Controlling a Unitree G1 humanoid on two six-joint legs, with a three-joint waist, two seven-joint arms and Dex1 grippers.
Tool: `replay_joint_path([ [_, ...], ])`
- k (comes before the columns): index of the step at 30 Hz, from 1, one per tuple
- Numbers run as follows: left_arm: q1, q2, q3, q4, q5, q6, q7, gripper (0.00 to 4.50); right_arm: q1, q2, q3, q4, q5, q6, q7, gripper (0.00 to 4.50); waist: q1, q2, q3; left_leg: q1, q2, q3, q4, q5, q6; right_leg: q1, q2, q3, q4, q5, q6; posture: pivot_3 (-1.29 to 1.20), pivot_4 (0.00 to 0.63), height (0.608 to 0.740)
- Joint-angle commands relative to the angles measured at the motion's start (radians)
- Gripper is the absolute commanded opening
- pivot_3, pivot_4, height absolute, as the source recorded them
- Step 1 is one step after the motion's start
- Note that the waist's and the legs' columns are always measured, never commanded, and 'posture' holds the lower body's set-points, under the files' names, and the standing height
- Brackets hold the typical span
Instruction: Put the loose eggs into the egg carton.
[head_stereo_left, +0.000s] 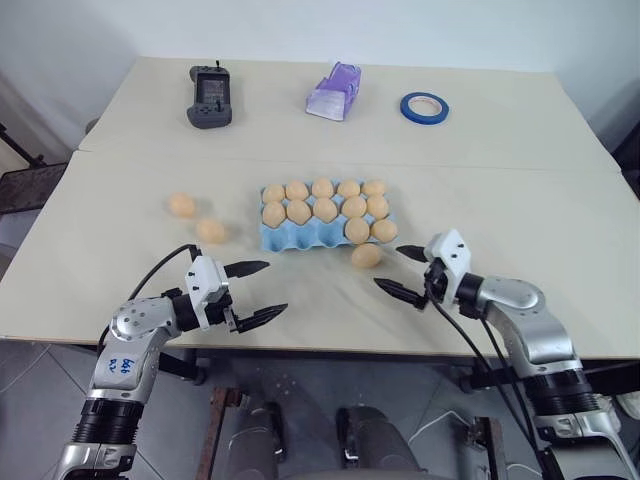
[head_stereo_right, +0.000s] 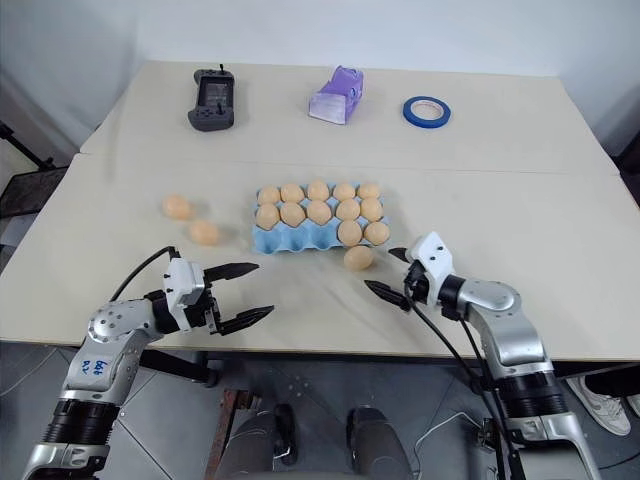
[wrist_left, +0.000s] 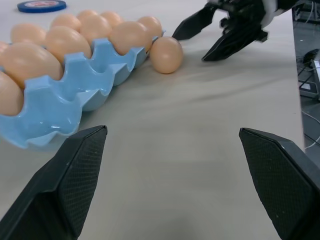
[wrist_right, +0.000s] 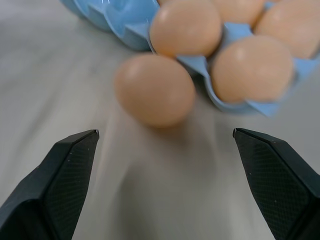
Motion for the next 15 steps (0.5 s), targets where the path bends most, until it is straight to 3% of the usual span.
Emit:
replay_joint_path([
  [1,0.028,0.013,0.035,-0.073,-0.025,0.007,0.022,4.50,-0.039,0.046,0.051,-0.014,-0.028,0.043,-0.036,4.49,-0.002,0.000,0.000,0.000,0.000,0.000,0.000,0.000,0.000,0.000,0.000,0.000,0.000,0.000,0.000,0.00,0.150,0.740],
  [9,0.066,0.021,0.056,-0.111,-0.030,0.017,0.047,4.50,-0.047,0.132,0.092,-0.029,-0.055,0.054,-0.094,4.49,-0.005,0.000,0.000,0.000,0.000,0.000,-0.001,0.000,0.000,-0.001,0.000,0.000,0.000,0.000,-0.001,0.00,0.150,0.740],
  [12,0.071,0.017,0.055,-0.118,-0.030,0.019,0.054,4.50,-0.042,0.150,0.094,-0.021,-0.077,0.054,-0.127,3.96,-0.006,0.000,0.000,0.000,0.000,0.000,-0.001,0.000,0.000,-0.001,0.000,0.000,0.000,0.000,-0.001,0.00,0.150,0.740],
  [15,0.073,0.012,0.049,-0.122,-0.028,0.019,0.058,4.50,-0.034,0.168,0.085,-0.020,-0.084,0.059,-0.157,2.91,-0.006,0.000,0.000,0.000,0.000,0.000,-0.002,0.000,0.000,-0.001,0.000,0.000,0.000,-0.001,-0.001,0.00,0.150,0.740],
])
